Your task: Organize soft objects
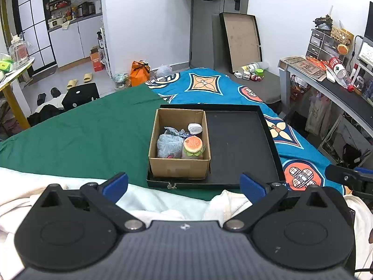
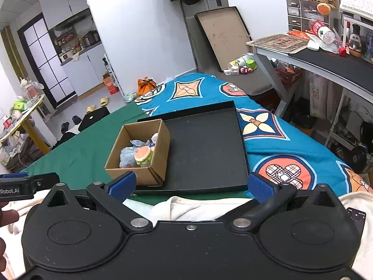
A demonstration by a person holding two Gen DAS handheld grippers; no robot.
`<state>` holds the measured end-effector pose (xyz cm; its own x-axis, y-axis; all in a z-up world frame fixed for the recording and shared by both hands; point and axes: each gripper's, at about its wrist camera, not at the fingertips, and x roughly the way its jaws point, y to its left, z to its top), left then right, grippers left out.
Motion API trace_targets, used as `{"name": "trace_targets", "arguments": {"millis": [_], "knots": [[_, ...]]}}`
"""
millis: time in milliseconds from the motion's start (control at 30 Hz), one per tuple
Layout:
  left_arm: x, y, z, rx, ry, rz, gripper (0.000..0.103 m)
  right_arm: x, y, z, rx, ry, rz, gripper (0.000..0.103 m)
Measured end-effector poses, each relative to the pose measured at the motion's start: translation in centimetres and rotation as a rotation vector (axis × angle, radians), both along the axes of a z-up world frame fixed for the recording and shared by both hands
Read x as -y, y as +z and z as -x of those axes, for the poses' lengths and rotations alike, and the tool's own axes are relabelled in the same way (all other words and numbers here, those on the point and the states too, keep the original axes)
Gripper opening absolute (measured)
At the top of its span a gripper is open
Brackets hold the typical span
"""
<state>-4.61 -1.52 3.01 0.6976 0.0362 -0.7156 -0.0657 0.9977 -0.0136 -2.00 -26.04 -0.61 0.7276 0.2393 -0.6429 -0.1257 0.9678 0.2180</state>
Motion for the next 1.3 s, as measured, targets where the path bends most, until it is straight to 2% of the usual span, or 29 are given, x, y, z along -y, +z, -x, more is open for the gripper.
{"name": "trace_targets", "arguments": {"millis": [800,1300], "knots": [[-0.1,-1.1,0.0,-0.021,-0.003,-0.018,0.101,-0.2,-1.0,0.0,-0.028,-0.01,0.037,0.103],[-0.2,-1.1,-0.1,-0.022,-0.004,-0.017,0.101,-0.3,-0.7,0.2,-0.015,-0.008,0.058,0.103]]}}
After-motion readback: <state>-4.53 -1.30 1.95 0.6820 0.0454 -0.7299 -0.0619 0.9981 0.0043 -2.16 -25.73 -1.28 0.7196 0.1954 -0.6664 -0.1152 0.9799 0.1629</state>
